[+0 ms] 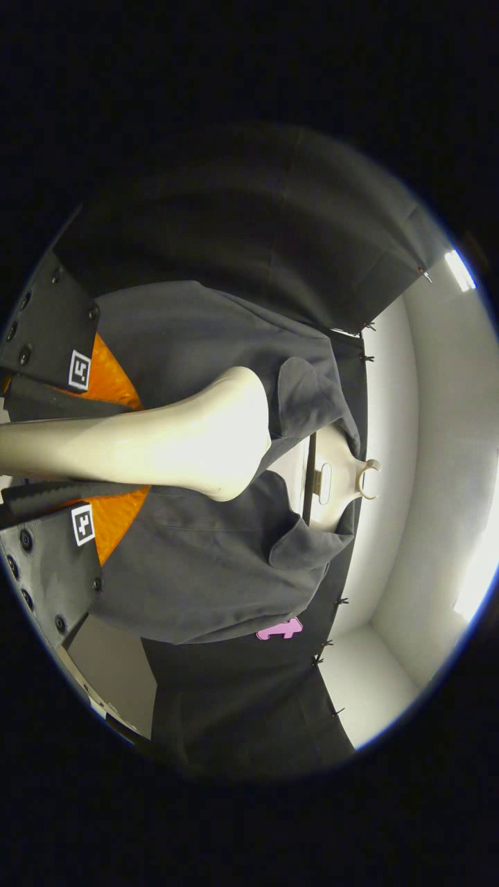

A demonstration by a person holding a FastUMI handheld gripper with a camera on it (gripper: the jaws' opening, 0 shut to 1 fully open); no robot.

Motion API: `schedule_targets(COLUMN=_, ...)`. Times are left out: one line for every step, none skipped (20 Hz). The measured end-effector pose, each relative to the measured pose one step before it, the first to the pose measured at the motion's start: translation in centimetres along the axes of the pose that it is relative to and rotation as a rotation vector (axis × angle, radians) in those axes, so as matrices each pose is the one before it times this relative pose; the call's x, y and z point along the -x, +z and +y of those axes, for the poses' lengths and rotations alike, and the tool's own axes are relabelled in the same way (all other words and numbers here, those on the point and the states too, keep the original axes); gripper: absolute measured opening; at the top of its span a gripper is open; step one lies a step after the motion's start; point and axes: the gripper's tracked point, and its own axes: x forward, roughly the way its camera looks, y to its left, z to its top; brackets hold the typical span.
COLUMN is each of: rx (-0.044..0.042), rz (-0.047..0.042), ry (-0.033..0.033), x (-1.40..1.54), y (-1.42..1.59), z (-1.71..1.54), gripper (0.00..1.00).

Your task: Iron the clothes twice with a garment steamer, once on the left side and once on the right side.

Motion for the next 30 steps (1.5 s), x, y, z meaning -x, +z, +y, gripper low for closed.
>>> schedule_targets(rx=0.0031, rz=0.0025, ry=-0.0001, x=-0.196, y=-0.164, z=0.078, gripper=0.46)
schedule_targets(rx=0.00237, rz=0.00262, ry=0.00055, x=-0.161, y=-0.062, z=0.045, gripper=0.46)
schedule_targets(rx=0.00443, rz=0.00313, ry=0.00196, x=-0.01, y=-0.087, z=0.079, gripper=0.46)
schedule_targets(rx=0.00345, rz=0.00291, ry=0.00123, x=-0.02, y=-0.135, z=0.013, gripper=0.46)
schedule_targets(rx=0.00277, rz=0.00171, ry=0.00219, x=-0.042, y=-0.04, z=0.109, gripper=0.46)
schedule_targets(rx=0.00318, rz=0.00337, ry=0.00231, x=-0.053, y=-0.223, z=0.151, gripper=0.46)
schedule_targets(rx=0.0037, rz=0.00416, ry=0.00198, x=0.053, y=-0.231, z=0.086, gripper=0.46)
schedule_targets(rx=0.00357, rz=0.00408, ry=0.00245, x=0.003, y=-0.171, z=0.115, gripper=0.46)
schedule_targets(rx=0.00249, rz=0.00211, ry=0.00301, x=0.031, y=-0.223, z=0.008, gripper=0.46)
schedule_targets(rx=0.0019, rz=0.00364, ry=0.0037, x=0.187, y=-0.235, z=-0.05, gripper=0.46)
schedule_targets(rx=-0.00169, rz=0.00266, ry=0.00046, x=0.1, y=-0.2, z=0.024, gripper=0.46)
schedule_targets(rx=-0.00128, rz=0.00457, ry=-0.001, x=-0.119, y=-0.14, z=-0.102, gripper=0.46)
schedule_targets(rx=0.00003, rz=0.00477, ry=-0.00021, x=0.022, y=-0.369, z=-0.042, gripper=0.46)
schedule_targets(rx=-0.00076, rz=0.00762, ry=0.00142, x=0.018, y=-0.347, z=0.061, gripper=0.46)
schedule_targets(rx=-0.00011, rz=0.00635, ry=0.00146, x=0.13, y=-0.303, z=0.095, gripper=0.46)
schedule_targets(rx=0.00345, rz=0.00374, ry=0.0023, x=0.153, y=-0.229, z=0.118, gripper=0.46)
schedule_targets(rx=0.00514, rz=0.0022, ry=0.00364, x=0.234, y=-0.233, z=0.113, gripper=0.46)
schedule_targets(rx=0.00399, rz=0.00238, ry=0.00385, x=0.148, y=-0.218, z=0.049, gripper=0.46)
schedule_targets(rx=0.00248, rz=0.00219, ry=0.00454, x=0.153, y=-0.207, z=0.074, gripper=0.46)
schedule_targets(rx=0.00192, rz=0.00355, ry=0.00199, x=0.066, y=-0.303, z=-0.005, gripper=0.46)
schedule_targets(rx=0.00157, rz=0.00425, ry=0.00145, x=0.075, y=-0.291, z=0.088, gripper=0.46)
schedule_targets(rx=-0.00125, rz=0.00419, ry=0.00089, x=0.186, y=-0.263, z=0.025, gripper=0.46)
schedule_targets(rx=-0.00217, rz=0.00199, ry=-0.00057, x=0.192, y=-0.22, z=0.038, gripper=0.46)
schedule_targets(rx=0.00117, rz=0.00585, ry=0.00074, x=-0.014, y=-0.352, z=-0.005, gripper=0.46)
schedule_targets(rx=0.00023, rz=0.00649, ry=0.00033, x=0.132, y=-0.341, z=0.036, gripper=0.46)
schedule_targets(rx=-0.00043, rz=0.00673, ry=0.00083, x=0.119, y=-0.37, z=0.045, gripper=0.46)
schedule_targets(rx=-0.00102, rz=0.00673, ry=-0.0001, x=0.171, y=-0.398, z=-0.04, gripper=0.46)
schedule_targets(rx=-0.00138, rz=0.00553, ry=0.00037, x=-0.009, y=-0.274, z=-0.023, gripper=0.46)
schedule_targets(rx=-0.0005, rz=0.00494, ry=0.00207, x=0.064, y=-0.321, z=0.095, gripper=0.46)
schedule_targets(rx=0.00058, rz=0.00652, ry=0.00016, x=0.198, y=-0.255, z=0.009, gripper=0.46)
